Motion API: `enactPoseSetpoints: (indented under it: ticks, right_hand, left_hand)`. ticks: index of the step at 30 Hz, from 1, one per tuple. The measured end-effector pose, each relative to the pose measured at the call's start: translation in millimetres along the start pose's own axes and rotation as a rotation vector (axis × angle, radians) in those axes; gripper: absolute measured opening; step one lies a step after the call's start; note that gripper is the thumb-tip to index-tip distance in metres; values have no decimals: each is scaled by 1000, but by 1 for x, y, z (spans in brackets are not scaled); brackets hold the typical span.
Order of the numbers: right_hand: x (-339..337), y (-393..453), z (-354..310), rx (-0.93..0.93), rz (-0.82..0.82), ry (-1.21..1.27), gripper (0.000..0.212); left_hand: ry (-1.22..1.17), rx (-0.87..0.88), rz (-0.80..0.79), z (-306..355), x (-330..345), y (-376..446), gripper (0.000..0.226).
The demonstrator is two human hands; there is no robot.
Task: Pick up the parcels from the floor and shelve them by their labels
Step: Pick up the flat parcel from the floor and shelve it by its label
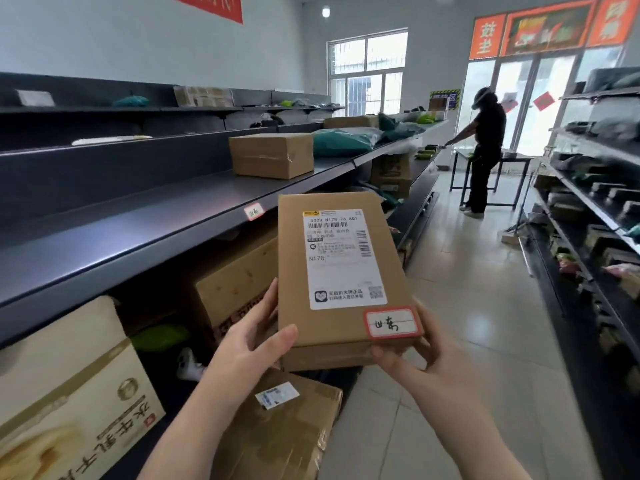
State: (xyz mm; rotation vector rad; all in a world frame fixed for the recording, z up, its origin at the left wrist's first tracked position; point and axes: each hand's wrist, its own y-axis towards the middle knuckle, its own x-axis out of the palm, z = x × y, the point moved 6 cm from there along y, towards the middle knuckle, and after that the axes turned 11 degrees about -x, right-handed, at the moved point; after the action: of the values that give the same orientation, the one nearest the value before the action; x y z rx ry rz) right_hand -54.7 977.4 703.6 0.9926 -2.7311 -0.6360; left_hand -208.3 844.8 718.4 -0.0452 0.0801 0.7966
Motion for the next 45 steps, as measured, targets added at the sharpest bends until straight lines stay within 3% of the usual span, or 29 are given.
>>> enactPoseSetpoints:
  ticks: [5,13,20,23,35,41,45]
  right_hand:
    - [-23,46,17,-12,-81,9,70]
    - [-43,105,37,-35,-141,64,68]
    - [-23,165,48,-68,-250,140,74]
    - [-8,191,46,-102,-295,182,66]
    - [61,284,40,-194,-518,294,69]
    - [93,322,48,-170,-608,366,60]
    - [116,345,54,-167,-666,381,66]
  left_hand:
    - [60,-10,79,2,29,32,44]
    - [27,-21,175,22,55,72,40]
    - [34,62,239,46,35,105,70]
    - [31,92,282,54,23,121,79]
    - [89,168,526,99,-26,163,99]
    - [227,115,593,110,-38,184,110]
    - [241,73,646,108,-48,196,126]
